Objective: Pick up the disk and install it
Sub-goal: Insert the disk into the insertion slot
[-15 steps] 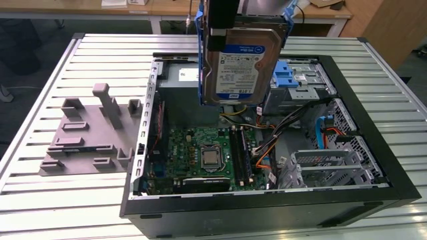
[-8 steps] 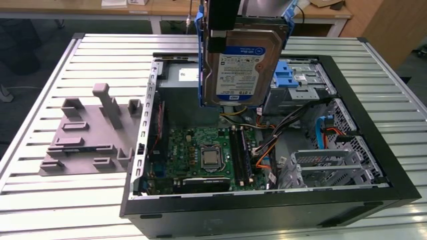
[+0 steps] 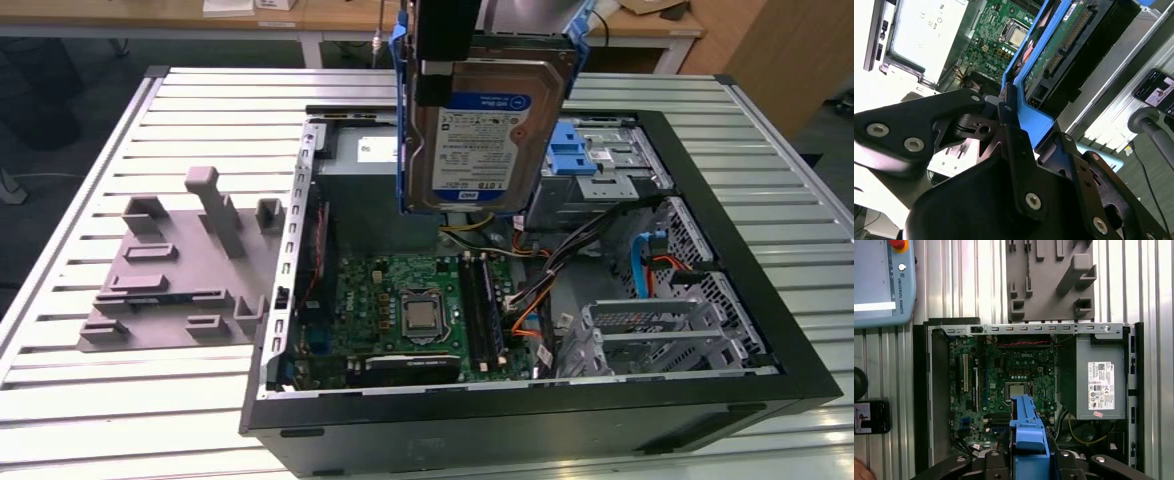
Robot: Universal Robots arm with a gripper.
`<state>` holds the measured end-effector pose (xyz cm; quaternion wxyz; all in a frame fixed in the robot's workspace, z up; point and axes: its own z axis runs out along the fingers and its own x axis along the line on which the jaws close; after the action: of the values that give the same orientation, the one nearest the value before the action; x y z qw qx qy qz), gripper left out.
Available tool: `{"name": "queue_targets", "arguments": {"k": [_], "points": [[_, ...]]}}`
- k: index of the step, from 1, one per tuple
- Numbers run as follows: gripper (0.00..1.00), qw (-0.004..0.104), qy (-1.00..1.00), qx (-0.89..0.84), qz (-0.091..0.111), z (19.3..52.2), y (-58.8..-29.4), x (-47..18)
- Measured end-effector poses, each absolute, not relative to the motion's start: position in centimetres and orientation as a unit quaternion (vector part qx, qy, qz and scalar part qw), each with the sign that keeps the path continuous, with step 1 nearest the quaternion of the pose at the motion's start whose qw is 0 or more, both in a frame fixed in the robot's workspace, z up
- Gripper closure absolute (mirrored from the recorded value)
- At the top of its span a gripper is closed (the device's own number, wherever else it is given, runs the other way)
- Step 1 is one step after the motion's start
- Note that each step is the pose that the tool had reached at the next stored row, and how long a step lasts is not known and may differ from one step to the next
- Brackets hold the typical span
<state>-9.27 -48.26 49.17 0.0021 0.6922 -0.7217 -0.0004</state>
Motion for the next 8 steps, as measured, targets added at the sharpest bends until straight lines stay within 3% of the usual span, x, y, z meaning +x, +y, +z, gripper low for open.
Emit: {"name": "queue_targets", "arguments": {"k": [8], "points": [[0.64, 0.002, -0.722, 0.692, 0.000, 49.18, -48.57, -9.27]]}}
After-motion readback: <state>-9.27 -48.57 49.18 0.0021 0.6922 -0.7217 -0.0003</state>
